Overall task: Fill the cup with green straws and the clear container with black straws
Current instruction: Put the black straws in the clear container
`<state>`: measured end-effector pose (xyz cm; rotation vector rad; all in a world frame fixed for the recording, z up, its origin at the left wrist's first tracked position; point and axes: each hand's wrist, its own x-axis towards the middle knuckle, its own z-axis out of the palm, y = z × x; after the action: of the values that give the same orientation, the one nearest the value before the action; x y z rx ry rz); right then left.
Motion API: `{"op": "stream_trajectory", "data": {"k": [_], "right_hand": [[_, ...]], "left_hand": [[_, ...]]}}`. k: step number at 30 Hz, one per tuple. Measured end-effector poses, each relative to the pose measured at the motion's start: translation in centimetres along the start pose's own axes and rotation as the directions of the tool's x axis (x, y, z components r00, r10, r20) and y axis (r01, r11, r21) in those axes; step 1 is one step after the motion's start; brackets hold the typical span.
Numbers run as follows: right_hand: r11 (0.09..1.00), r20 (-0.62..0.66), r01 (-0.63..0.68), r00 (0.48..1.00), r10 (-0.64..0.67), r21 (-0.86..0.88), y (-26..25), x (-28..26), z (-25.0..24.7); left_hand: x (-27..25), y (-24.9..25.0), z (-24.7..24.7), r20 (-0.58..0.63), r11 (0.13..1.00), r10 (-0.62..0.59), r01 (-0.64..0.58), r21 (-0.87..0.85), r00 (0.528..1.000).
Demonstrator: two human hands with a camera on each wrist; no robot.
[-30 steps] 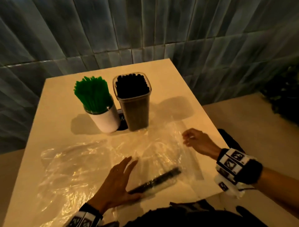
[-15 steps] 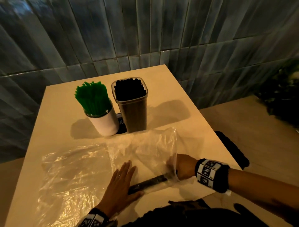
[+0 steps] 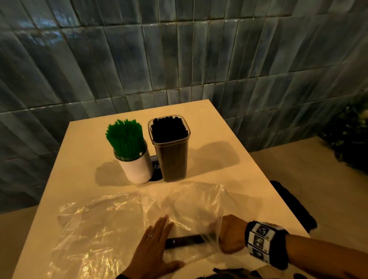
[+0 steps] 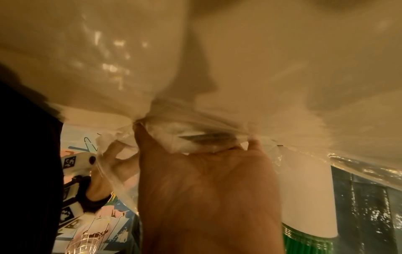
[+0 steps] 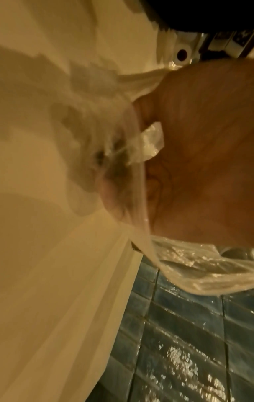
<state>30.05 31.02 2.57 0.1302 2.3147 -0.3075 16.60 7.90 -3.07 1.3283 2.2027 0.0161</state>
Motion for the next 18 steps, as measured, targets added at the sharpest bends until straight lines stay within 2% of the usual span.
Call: {"op": "stream_trajectory", "data": {"k": [2, 4, 6, 8, 10, 12, 13, 15, 17, 18], "right_hand": [[0.997, -0.025, -0.034, 0.999, 0.036, 0.065, 0.1, -0.3, -0.4], [0.978, -0.024, -0.059, 0.998, 0.065, 0.201, 0.8, -0.5, -0.8], [0.945, -0.017, -0.042, 0.999, 0.051, 0.325, 1.5, -0.6, -1.3], [0.914, -0.001, -0.068, 0.997, 0.075, 0.399, 2.2, -1.2, -2.0], [0.887, -0.058, -0.061, 0.994, 0.098, 0.457, 2.9, -2.2, -3.1], [0.788, -0.160, -0.015, 0.977, 0.143, 0.615, 4.2, -3.5, -4.3], [0.735, -0.216, 0.019, 0.961, 0.174, 0.678, 4.9, -4.1, -4.9], [0.611, -0.324, 0.107, 0.911, 0.256, 0.784, 6.6, -5.6, -5.9], [0.501, -0.370, 0.170, 0.868, 0.331, 0.848, 7.6, -7.2, -7.1], [0.483, -0.390, 0.192, 0.851, 0.352, 0.854, 7.9, -7.9, -7.7]], "left_hand": [[0.1, 0.2, -0.5, -0.024, 1.000, -0.009, 0.009, 0.005, 1.000], [0.2, 0.1, -1.2, -0.022, 1.000, 0.020, -0.021, -0.007, 1.000], [-0.1, 0.3, -1.6, -0.083, 0.997, 0.072, -0.073, -0.004, 0.994], [0.2, 0.1, -1.2, -0.081, 0.996, 0.089, -0.089, 0.013, 0.993], [0.6, 0.0, -1.2, -0.111, 0.999, 0.035, -0.035, -0.004, 0.993], [0.8, 0.3, -1.4, -0.151, 0.998, 0.024, -0.016, 0.058, 0.988], [0.8, 0.3, -1.5, -0.065, 0.998, 0.004, 0.001, 0.064, 0.998], [1.1, 0.1, -1.5, -0.122, 0.995, 0.051, -0.040, 0.093, 0.991], [1.2, -0.4, -1.2, 0.064, 0.998, -0.024, 0.020, 0.062, 0.998], [1.5, -0.8, -0.3, 0.062, 0.996, -0.035, 0.029, 0.083, 0.997]]}}
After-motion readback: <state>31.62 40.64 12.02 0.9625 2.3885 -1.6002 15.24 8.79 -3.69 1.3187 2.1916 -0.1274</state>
